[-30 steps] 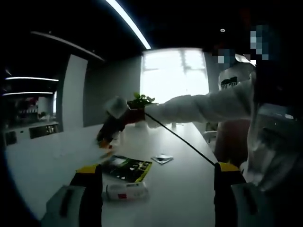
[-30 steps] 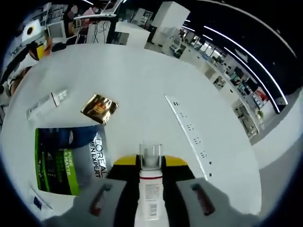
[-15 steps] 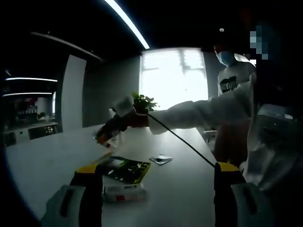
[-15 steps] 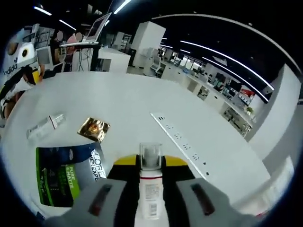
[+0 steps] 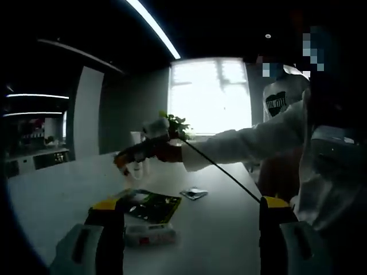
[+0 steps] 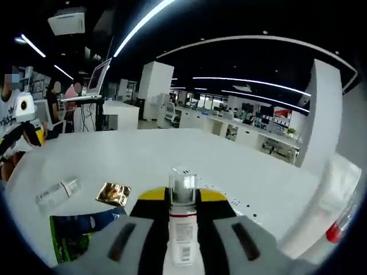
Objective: Arrange the skincare products in the storage area until every visible bottle or jar stands upright without overlapping.
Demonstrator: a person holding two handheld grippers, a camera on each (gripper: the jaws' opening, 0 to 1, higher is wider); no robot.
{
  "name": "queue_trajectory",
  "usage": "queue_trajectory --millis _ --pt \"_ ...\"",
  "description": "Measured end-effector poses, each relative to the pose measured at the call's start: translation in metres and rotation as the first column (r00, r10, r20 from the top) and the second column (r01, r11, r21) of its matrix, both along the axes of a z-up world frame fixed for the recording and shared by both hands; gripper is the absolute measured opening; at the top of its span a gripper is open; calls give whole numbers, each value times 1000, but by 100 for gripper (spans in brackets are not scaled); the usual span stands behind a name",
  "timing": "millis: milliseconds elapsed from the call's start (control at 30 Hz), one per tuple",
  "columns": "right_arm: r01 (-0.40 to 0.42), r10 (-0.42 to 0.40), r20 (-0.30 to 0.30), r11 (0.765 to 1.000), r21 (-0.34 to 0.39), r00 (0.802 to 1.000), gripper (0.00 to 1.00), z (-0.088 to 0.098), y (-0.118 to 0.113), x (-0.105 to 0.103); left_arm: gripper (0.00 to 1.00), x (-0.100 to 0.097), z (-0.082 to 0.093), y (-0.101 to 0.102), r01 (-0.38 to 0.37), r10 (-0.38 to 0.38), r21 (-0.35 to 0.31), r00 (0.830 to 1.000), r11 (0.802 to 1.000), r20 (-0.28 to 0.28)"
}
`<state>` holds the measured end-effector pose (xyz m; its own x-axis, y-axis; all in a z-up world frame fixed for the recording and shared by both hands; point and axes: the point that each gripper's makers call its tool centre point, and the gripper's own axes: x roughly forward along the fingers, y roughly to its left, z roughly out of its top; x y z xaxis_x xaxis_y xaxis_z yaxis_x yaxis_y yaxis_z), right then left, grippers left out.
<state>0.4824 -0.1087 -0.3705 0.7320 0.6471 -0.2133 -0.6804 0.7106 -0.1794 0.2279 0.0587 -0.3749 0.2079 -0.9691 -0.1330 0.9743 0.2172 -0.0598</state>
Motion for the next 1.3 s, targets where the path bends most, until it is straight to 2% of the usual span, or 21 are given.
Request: queue_trajectory --millis 267,633,867,1300 --pt "17 -19 18 995 102 1000 15 5 -8 -2 100 -2 1 -2 3 -3 2 1000 1000 0" --pt "10 -16 38 988 153 999 15 14 -14 -12 100 -3 3 -6 7 -7 5 1000 1000 -1" --pt "20 -31 50 978 207 998 15 18 -34 -23 100 -7 4 -13 20 -20 10 1000 1000 2" --pt "64 -83 69 968 242 994 15 21 -70 -35 100 -11 6 -30 42 -42 9 999 999 4"
